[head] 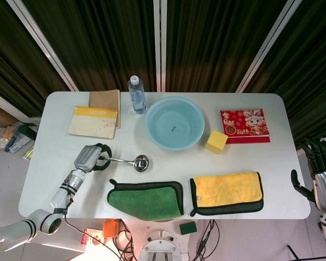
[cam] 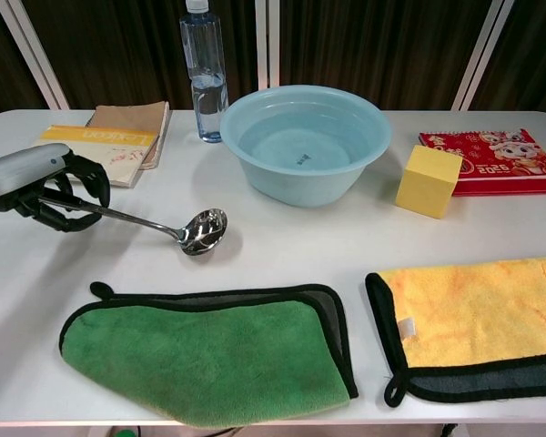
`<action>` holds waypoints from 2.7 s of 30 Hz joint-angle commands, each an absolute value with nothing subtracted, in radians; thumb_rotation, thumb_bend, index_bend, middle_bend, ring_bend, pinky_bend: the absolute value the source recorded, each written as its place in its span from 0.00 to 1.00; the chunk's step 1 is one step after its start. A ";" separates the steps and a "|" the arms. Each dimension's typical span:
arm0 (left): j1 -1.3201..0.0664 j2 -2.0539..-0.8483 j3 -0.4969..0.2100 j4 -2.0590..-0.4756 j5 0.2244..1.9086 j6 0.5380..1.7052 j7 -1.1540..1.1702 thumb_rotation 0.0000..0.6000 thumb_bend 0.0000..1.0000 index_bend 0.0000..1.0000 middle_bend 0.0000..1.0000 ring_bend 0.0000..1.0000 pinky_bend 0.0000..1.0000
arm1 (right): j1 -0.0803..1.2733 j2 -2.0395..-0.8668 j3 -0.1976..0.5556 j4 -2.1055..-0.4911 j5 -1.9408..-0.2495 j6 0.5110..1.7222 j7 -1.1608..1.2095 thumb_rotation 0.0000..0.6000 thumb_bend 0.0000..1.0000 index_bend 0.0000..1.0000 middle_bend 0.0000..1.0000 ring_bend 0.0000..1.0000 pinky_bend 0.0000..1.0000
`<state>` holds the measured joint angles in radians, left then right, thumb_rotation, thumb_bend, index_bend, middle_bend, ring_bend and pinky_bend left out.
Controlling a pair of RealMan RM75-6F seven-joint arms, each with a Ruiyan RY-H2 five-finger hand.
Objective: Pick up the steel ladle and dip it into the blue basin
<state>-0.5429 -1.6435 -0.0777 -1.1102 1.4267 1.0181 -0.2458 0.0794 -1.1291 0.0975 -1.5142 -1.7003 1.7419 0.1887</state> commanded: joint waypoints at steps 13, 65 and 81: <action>-0.566 -1.552 -0.075 -1.234 1.476 1.046 -0.286 1.00 0.38 0.72 0.62 0.61 0.78 | 0.074 -1.123 0.098 -1.518 -1.699 1.753 0.195 1.00 0.51 0.00 0.00 0.00 0.00; -1.395 -1.440 -0.128 -1.294 0.431 0.560 0.181 1.00 0.41 0.74 0.68 0.67 0.80 | 0.044 -1.136 0.118 -1.408 -1.637 1.786 0.377 1.00 0.51 0.00 0.00 0.00 0.00; -1.441 -1.535 0.009 -1.160 0.282 0.678 0.475 1.00 0.42 0.74 0.68 0.67 0.80 | 0.052 -1.150 0.120 -1.391 -1.631 1.767 0.385 1.00 0.51 0.00 0.00 0.00 0.00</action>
<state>-1.4366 -1.5208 -0.0056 -1.1693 0.2970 0.6604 0.4457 0.0520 -1.1498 0.1198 -1.3915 -1.6317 1.7671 0.3845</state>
